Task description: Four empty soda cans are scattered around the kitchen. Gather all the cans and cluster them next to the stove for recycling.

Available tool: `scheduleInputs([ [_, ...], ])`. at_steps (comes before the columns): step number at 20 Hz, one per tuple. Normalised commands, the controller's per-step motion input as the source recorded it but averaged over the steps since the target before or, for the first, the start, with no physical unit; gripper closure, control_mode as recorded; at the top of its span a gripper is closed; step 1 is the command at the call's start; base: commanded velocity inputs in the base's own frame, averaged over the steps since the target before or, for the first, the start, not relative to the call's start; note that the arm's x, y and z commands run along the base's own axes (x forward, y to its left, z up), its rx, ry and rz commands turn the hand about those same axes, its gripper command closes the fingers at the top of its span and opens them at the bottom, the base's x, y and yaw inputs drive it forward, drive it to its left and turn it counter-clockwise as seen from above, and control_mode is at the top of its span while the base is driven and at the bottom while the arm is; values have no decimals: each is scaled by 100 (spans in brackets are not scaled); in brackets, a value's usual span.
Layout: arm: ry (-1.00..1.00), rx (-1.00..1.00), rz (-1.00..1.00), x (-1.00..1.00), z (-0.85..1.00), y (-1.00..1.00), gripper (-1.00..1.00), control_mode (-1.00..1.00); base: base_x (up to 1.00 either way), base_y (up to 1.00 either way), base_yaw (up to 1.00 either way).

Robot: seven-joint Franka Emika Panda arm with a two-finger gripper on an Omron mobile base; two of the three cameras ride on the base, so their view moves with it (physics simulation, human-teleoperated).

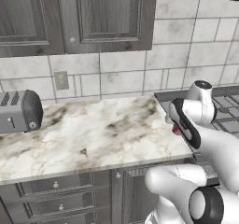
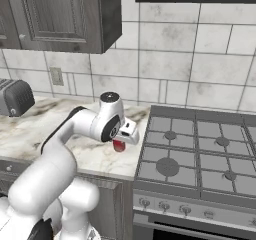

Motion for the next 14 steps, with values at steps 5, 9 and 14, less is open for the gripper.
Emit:
scheduleInputs([
  [5, 1, 0, 0, 49, -34, 0, 100, -100, 0, 0, 0],
  [9, 0, 0, 0, 37, -13, -6, 100, -100, 0, 0, 0],
  [14, 0, 0, 0, 36, -25, -6, 100, -100, 0, 0, 0],
])
